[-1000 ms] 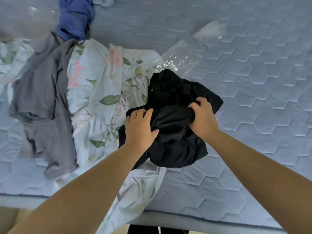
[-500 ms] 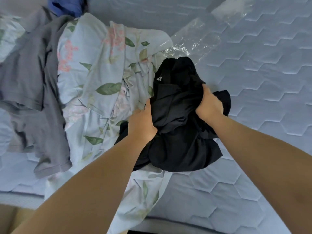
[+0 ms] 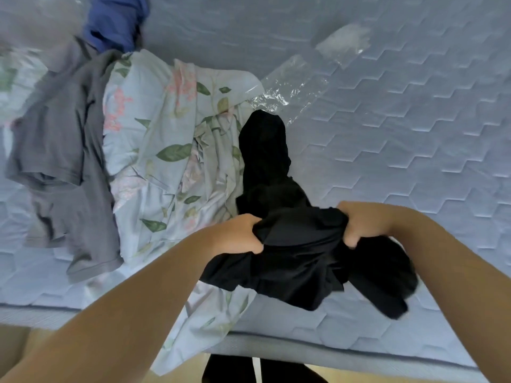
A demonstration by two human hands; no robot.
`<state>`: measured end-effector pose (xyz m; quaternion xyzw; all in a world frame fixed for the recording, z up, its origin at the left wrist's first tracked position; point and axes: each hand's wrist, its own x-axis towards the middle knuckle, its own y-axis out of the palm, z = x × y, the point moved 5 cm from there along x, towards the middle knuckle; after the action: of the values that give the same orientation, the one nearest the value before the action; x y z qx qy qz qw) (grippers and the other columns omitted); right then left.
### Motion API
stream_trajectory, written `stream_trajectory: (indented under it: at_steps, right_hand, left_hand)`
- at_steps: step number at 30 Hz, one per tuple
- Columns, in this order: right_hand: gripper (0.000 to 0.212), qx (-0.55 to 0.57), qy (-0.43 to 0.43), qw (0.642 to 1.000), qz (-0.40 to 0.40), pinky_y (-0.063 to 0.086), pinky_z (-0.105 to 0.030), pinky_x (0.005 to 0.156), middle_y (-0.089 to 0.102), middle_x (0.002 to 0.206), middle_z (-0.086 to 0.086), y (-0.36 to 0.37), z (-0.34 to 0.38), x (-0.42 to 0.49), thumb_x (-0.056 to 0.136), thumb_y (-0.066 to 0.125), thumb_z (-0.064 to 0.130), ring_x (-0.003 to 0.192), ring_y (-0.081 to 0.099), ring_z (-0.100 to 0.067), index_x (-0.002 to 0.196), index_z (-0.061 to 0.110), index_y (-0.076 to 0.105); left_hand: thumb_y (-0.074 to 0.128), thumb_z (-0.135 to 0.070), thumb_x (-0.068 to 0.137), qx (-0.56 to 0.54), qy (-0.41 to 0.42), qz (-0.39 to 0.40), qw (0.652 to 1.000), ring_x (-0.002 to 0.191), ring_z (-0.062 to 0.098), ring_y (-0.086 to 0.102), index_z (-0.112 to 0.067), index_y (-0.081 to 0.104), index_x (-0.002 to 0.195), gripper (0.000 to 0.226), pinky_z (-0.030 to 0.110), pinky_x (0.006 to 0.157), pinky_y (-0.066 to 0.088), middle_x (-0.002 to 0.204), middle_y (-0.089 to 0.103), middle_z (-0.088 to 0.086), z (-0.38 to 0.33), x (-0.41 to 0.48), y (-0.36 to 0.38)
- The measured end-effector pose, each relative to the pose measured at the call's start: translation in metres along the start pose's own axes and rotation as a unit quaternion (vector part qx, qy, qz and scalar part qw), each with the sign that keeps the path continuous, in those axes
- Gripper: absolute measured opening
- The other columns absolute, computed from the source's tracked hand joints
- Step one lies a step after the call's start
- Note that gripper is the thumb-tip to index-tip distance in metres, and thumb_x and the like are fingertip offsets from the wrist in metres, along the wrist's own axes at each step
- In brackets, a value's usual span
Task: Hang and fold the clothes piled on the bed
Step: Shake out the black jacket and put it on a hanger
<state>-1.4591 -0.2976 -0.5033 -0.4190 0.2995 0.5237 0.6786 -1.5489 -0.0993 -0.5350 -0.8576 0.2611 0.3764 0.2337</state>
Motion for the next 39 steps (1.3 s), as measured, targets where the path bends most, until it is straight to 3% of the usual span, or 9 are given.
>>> stream_trajectory:
  at_steps: [6, 10, 16, 19, 21, 26, 30, 34, 39]
  right_hand:
    - [0.004, -0.175, -0.062, 0.968, -0.169, 0.047, -0.037, 0.069, 0.06, 0.091, -0.01, -0.01, 0.018, 0.059, 0.071, 0.059, 0.007, 0.085, 0.057, -0.027, 0.072, 0.006, 0.056]
    - [0.042, -0.376, -0.14, 0.884, -0.241, 0.042, -0.044, 0.099, 0.0, 0.16, -0.007, -0.013, 0.061, 0.113, 0.076, 0.062, 0.001, 0.138, 0.023, -0.032, 0.116, 0.009, 0.052]
    - [0.11, -0.427, -0.045, 0.889, -0.157, 0.04, -0.04, 0.094, 0.01, 0.158, -0.007, -0.008, 0.067, 0.169, 0.076, 0.065, 0.001, 0.135, 0.027, -0.032, 0.151, 0.029, -0.011]
    - [0.066, -0.368, -0.002, 0.907, -0.207, 0.041, -0.035, 0.079, 0.053, 0.12, -0.013, -0.007, 0.057, 0.168, 0.078, 0.062, 0.004, 0.11, 0.05, -0.03, 0.137, 0.014, 0.037]
    - [0.01, -0.368, -0.006, 0.89, -0.27, 0.033, -0.031, 0.072, 0.056, 0.094, -0.008, -0.011, 0.056, 0.148, 0.079, 0.058, 0.007, 0.097, 0.053, -0.027, 0.085, 0.012, 0.052]
    - [0.019, -0.237, -0.078, 0.875, -0.414, 0.03, -0.037, 0.09, 0.054, 0.113, -0.009, -0.023, 0.0, 0.078, 0.073, 0.065, 0.025, 0.109, 0.043, -0.031, 0.081, 0.007, 0.065]
    - [0.026, 0.16, -0.07, 0.943, -0.284, 0.039, -0.022, 0.068, 0.058, 0.088, -0.005, -0.007, -0.046, 0.021, 0.07, 0.068, 0.01, 0.083, 0.051, -0.015, 0.088, -0.007, 0.06]
    - [0.043, 0.374, -0.048, 0.891, -0.253, 0.044, -0.033, 0.076, 0.061, 0.089, -0.009, 0.008, -0.075, -0.021, 0.051, 0.056, 0.005, 0.084, 0.057, -0.02, 0.093, 0.003, 0.062]
    - [0.012, 0.204, -0.03, 0.843, -0.497, 0.038, -0.018, 0.057, 0.056, 0.073, 0.001, -0.001, -0.059, -0.048, 0.075, 0.064, 0.017, 0.065, 0.051, -0.012, 0.08, 0.01, 0.055]
  left_hand:
    - [0.061, -0.008, 0.077, 0.024, -0.026, -0.158, 0.987, 0.067, 0.016, 0.05, -0.013, 0.048, 0.07, 0.015, 0.024, 0.06, 0.036, 0.065, 0.049, -0.001, 0.038, 0.011, -0.02]
    - [0.059, -0.008, 0.077, 0.039, -0.048, -0.247, 0.967, 0.065, 0.018, 0.044, -0.017, 0.036, 0.063, 0.028, 0.025, 0.056, 0.03, 0.061, 0.042, -0.002, 0.058, 0.019, -0.022]
    - [0.066, -0.017, 0.075, 0.082, -0.015, -0.21, 0.974, 0.089, 0.019, 0.055, -0.016, 0.05, 0.085, 0.019, 0.024, 0.068, 0.043, 0.09, 0.052, -0.002, 0.053, 0.039, -0.002]
    - [0.074, -0.033, 0.072, 0.099, -0.041, -0.182, 0.977, 0.132, 0.025, 0.034, -0.021, 0.04, 0.138, 0.076, 0.041, 0.102, 0.041, 0.15, 0.025, 0.002, 0.057, 0.047, 0.009]
    - [0.076, -0.037, 0.072, 0.138, -0.053, -0.208, 0.967, 0.14, 0.025, 0.022, -0.021, 0.03, 0.146, 0.089, 0.042, 0.106, 0.037, 0.159, 0.005, 0.0, 0.054, 0.046, 0.01]
    - [0.076, -0.032, 0.075, 0.104, -0.041, -0.199, 0.974, 0.145, 0.023, 0.016, -0.016, 0.037, 0.143, 0.08, 0.036, 0.111, 0.03, 0.16, 0.001, 0.0, 0.04, 0.04, 0.02]
    - [0.075, -0.034, 0.073, 0.039, 0.014, -0.159, 0.986, 0.133, 0.019, 0.039, -0.016, 0.053, 0.123, 0.057, 0.034, 0.101, 0.039, 0.153, 0.029, -0.003, 0.007, 0.038, 0.037]
    - [0.075, -0.026, 0.076, -0.003, 0.031, -0.133, 0.991, 0.096, 0.014, 0.06, -0.016, 0.061, 0.109, 0.037, 0.022, 0.08, 0.044, 0.103, 0.066, -0.003, -0.021, 0.03, 0.05]
    - [0.069, -0.023, 0.08, 0.041, 0.022, -0.265, 0.963, 0.091, 0.02, 0.059, -0.018, 0.054, 0.103, 0.028, 0.028, 0.074, 0.045, 0.091, 0.062, -0.003, -0.017, 0.016, 0.033]
